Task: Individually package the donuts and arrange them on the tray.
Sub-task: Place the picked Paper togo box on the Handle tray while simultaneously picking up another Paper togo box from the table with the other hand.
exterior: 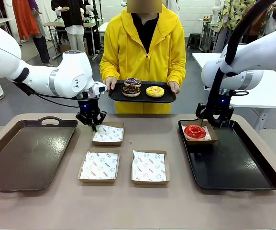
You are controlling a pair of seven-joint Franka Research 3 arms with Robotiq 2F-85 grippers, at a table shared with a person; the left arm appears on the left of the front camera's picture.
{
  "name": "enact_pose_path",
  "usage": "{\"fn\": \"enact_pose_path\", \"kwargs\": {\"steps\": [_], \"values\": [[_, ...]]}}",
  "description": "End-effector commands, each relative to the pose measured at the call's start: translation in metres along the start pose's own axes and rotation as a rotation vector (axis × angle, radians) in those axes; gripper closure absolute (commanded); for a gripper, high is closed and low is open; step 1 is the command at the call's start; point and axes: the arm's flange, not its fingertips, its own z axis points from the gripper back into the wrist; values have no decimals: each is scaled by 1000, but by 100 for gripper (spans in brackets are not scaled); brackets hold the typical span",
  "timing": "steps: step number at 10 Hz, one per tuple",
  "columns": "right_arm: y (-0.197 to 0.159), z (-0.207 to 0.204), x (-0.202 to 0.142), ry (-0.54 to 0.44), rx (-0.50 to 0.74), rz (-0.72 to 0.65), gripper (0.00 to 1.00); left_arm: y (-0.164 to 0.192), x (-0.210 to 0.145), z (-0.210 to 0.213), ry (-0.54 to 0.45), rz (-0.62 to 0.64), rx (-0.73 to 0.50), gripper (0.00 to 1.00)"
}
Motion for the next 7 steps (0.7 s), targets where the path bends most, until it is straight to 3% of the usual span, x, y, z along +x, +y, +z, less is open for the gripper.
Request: {"fn": "enact_pose_path", "kwargs": {"steps": [1,4,7], "values": [[-2,2,6,3,44,2,0,-1,-3,3,-13,8,25,100],[-15,26,-13,-16,139,-16,0,-1,-3,5,-10,12,38,100],[-66,84,-59,-47,452,-11,0,-11,0,40,22,4,66,100]]}}
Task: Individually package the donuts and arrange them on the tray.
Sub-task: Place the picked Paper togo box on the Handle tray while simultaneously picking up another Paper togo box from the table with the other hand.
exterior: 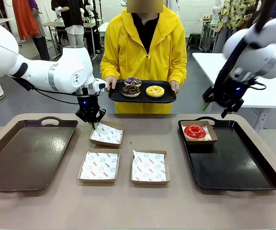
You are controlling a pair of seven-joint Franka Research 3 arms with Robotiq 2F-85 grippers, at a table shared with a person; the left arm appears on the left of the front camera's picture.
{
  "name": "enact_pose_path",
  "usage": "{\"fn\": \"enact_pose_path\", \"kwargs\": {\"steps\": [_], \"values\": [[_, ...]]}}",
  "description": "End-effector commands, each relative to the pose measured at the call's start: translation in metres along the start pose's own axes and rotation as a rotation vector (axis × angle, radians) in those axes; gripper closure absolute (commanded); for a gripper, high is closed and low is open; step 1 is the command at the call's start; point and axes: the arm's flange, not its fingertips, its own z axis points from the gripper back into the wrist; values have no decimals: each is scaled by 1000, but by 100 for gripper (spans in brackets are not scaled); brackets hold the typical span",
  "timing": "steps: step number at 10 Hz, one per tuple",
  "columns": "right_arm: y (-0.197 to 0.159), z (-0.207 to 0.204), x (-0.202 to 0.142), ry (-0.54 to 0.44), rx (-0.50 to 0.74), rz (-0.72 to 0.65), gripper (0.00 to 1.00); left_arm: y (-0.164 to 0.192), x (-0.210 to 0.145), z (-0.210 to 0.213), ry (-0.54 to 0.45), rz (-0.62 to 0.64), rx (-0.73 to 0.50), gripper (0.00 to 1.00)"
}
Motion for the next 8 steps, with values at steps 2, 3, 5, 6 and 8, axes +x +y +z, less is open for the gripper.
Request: {"fn": "enact_pose_path", "kwargs": {"steps": [2,3,5,6,8], "values": [[-66,57,-41,-32,345,-21,0,-15,5,64,5,2,53,100],[-90,71,-44,-47,441,-47,0,-19,9,86,-10,17,38,100],[-140,88,-59,-61,584,-122,0,-27,16,124,-62,41,39,100],[-163,93,-72,-58,620,-151,0,-32,20,139,-79,53,46,100],[-197,96,-87,-98,675,-183,0,-40,26,153,-98,62,56,100]]}}
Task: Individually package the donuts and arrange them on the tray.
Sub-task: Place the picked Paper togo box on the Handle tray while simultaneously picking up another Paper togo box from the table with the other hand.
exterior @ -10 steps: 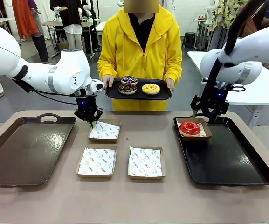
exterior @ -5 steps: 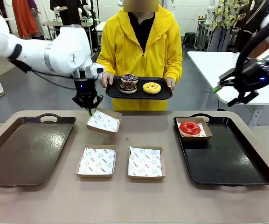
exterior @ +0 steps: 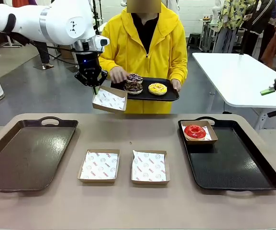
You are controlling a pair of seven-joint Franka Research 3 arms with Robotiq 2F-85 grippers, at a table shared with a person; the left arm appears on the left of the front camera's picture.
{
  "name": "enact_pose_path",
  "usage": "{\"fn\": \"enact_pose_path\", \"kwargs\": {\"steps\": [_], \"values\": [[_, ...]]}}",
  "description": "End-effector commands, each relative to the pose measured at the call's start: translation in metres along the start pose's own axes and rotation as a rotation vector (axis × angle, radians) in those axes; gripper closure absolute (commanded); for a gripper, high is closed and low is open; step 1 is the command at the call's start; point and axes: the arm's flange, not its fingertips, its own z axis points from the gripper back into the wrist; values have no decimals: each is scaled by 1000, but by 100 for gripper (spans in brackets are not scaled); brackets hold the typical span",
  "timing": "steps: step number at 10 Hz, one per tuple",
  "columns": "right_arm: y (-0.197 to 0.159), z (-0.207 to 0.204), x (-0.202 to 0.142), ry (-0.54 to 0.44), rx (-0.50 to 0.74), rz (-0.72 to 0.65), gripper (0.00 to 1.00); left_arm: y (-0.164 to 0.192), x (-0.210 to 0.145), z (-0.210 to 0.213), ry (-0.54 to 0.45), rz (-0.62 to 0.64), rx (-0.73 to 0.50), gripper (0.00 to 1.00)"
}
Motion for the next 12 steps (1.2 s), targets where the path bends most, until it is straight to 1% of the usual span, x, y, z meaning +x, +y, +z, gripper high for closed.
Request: {"fn": "enact_pose_path", "kwargs": {"steps": [1,3,5,6,7,8,9,10,12], "values": [[-17,3,-3,-41,83,3,0,-12,10,0,-7,19,42,100],[-34,6,-9,-30,109,3,0,-13,13,4,-16,34,48,100],[-49,4,-14,14,118,9,0,-11,17,5,-15,49,53,100],[-55,4,-17,19,114,10,0,-9,8,2,-11,18,15,100],[-59,4,-19,14,112,8,0,-9,8,2,-11,18,15,100],[-60,3,-19,0,115,24,0,-9,8,2,-11,18,15,100],[-52,0,-17,-18,81,66,0,-9,8,2,-11,18,15,100],[-55,1,-14,9,102,-8,0,-9,8,2,-11,18,15,100],[-55,1,-14,9,102,-8,0,-9,8,2,-11,18,15,100]]}}
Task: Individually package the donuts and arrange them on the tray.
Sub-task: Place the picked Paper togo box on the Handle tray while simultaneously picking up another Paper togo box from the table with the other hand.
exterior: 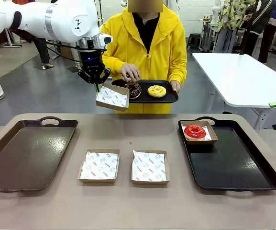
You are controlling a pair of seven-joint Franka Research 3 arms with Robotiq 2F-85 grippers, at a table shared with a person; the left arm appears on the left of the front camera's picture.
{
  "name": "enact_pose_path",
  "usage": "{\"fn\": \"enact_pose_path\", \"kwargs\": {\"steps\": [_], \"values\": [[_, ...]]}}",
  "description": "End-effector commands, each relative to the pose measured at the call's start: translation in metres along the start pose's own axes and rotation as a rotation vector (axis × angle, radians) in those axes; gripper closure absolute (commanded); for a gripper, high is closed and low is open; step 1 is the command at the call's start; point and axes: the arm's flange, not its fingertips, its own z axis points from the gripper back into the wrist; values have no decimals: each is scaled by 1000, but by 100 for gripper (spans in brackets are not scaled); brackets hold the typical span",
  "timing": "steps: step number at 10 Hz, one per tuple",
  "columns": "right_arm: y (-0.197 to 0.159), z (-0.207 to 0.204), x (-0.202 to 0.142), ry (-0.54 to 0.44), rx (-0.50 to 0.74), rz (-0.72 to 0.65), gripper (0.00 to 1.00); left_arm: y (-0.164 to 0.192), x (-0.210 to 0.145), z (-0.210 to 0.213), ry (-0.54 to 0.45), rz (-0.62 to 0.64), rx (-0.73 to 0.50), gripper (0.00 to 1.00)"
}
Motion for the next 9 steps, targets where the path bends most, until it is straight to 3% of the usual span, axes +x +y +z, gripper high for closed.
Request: {"fn": "enact_pose_path", "kwargs": {"steps": [1,9], "values": [[0,0,0,3,3,-16,0,1,-1,1,0,-3,-1,100],[0,0,0,3,3,-16,0,1,-1,1,0,-3,-1,100]]}}
